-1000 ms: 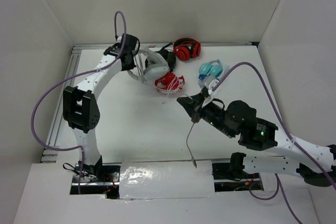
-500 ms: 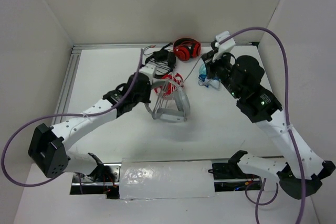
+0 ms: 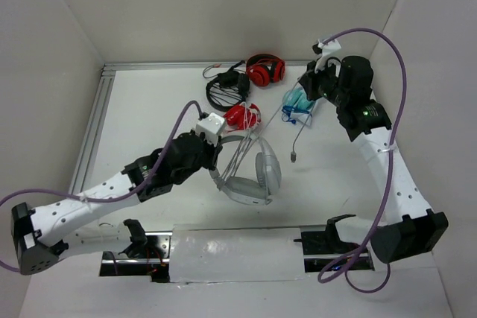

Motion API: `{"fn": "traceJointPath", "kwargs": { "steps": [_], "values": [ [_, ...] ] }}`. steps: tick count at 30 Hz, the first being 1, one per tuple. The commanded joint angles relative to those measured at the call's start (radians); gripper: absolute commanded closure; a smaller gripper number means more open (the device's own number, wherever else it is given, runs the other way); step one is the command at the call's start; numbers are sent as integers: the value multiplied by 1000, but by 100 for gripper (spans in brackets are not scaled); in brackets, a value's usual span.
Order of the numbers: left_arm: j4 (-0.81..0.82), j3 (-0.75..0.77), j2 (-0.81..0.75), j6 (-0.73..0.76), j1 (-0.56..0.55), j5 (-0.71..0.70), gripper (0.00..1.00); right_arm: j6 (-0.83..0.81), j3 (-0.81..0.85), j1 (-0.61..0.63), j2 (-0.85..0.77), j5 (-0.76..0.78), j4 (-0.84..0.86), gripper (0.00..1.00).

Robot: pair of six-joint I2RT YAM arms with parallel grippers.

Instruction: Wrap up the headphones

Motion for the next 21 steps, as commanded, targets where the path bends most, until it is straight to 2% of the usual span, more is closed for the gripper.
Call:
{"fn": "traceJointPath", "kwargs": {
  "steps": [1,2,5,11,16,21],
  "values": [
    [70,-6,-105,54,-54,72,100,37,-36,-59,32,-159,130,100],
    [83,-4,-123,66,-60,136,100,34,-71,-62,37,-178,139,100],
    [120,8,-175,91,-68,178,100,53,-158,-59,49,-269,206,100],
    [152,127,-225,137,-69,390,100,113,-330,-34,45,-486,402,98],
    [147,288,-165,120,-69,422,100,133,-416,85,17,-507,455,90],
    [79,551,-36,93,-69,422,100,155,-470,185,-17,-476,573,81]
  ]
}}
